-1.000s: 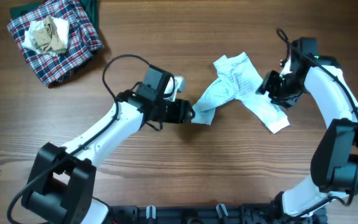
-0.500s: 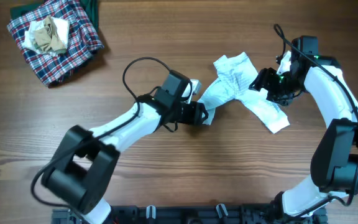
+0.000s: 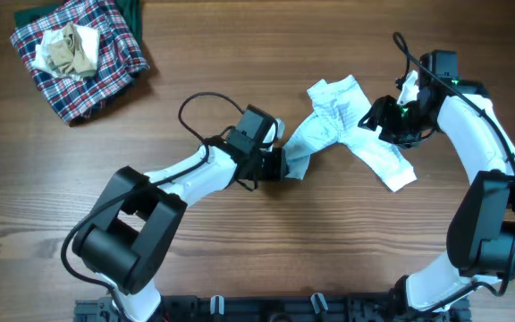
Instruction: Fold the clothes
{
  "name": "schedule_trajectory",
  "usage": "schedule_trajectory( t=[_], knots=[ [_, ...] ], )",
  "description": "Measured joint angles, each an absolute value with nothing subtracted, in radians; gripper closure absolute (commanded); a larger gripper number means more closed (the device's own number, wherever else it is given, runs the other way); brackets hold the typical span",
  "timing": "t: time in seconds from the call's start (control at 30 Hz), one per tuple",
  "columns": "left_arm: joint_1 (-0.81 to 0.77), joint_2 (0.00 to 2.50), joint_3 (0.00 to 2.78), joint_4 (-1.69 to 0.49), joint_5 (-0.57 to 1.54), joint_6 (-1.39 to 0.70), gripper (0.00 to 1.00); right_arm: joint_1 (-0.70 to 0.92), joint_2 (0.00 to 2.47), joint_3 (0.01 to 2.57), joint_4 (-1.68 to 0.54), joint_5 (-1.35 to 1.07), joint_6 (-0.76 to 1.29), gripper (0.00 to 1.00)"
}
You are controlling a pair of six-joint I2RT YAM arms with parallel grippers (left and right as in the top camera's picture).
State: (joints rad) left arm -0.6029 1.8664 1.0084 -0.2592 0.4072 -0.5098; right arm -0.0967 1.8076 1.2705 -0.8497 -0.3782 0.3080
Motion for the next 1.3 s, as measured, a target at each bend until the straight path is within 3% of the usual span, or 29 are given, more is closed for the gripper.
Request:
schedule_trajectory(
  t=[0.3,0.47,0.7,0.83,1.0,1.3],
  knots=[
    [-0.603,1.866,1.010,-0.427,0.471,-0.635,0.96,-0.097,1.808,1.271,-0.825,-0.387,0.308,0.48],
    [-0.603,1.866,1.010,-0.438,0.486,-0.642,0.95,-0.097,1.808,1.271,-0.708,-0.450,0.307,0.42],
    [-0.603,1.754,1.010,-0.358,0.486,-0.579,0.46,-0.097,1.808,1.271,-0.422,-0.489,0.300,0.39],
    [-0.603,1.705,1.013,-0.307,0.469,-0.550,0.32,-0.094,1.836,1.274,-0.323,-0.486,0.300,0.39],
    [-0.603,1.705,1.013,-0.307,0.447,-0.519,0.25,-0.090,1.957,1.280,-0.228,-0.475,0.241,0.45],
    [-0.603,1.705,1.013,-0.306,0.405,-0.497,0.17,-0.081,2.058,1.319,-0.111,-0.430,0.180,0.40]
  ],
)
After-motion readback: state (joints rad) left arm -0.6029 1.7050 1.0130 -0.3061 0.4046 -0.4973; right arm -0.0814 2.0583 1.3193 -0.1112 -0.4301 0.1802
